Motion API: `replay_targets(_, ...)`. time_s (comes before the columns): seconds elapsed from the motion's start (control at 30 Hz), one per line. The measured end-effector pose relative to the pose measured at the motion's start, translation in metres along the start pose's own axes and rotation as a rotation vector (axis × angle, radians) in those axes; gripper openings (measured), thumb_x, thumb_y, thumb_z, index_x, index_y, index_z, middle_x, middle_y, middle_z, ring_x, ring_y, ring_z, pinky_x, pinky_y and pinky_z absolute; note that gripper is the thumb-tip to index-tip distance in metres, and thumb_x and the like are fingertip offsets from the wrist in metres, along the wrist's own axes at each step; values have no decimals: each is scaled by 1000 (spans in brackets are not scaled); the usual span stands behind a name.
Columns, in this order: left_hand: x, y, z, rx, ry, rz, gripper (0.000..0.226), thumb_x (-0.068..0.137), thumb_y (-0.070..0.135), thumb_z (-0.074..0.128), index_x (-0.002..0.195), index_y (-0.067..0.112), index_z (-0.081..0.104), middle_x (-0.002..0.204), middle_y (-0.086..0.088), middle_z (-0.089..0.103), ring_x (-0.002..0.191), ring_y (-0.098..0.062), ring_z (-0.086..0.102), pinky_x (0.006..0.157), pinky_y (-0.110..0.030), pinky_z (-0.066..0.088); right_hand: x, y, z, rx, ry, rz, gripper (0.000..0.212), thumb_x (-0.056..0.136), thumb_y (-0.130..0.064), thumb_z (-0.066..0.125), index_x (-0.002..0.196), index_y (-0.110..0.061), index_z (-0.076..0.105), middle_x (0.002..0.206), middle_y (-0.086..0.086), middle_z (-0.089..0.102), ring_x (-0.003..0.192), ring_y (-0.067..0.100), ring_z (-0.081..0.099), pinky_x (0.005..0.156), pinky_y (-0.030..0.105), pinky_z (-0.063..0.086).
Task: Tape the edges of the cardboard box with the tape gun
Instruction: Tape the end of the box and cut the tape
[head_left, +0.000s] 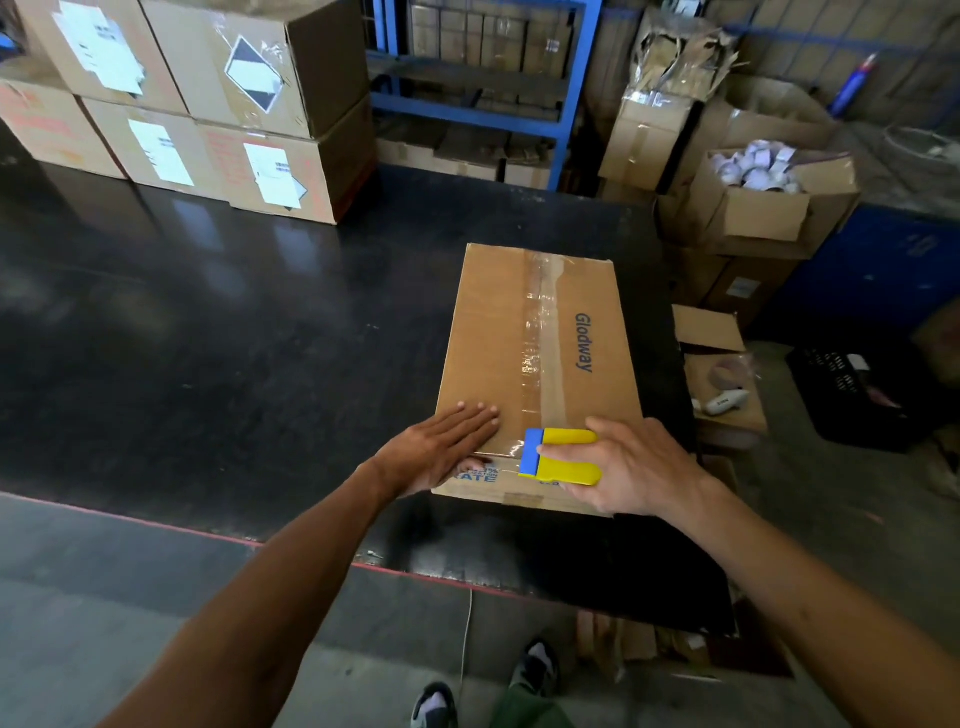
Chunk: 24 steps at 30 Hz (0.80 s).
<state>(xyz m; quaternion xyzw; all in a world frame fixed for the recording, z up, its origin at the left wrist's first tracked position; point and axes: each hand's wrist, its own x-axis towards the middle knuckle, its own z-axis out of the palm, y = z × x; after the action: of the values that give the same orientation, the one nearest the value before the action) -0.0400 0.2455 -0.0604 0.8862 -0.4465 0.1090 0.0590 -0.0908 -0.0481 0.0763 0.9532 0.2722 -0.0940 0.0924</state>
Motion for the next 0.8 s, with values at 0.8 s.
replay_targets(0.8,76,52,11,101,18,158,62,107,44,30,154,3,32,162,-15,28,152,-28,24,125,-44,15,-40,50,5,-43,-4,24,54,88,-64,49,140,-58,35,109,-1,48,78,13,43,65,29,32)
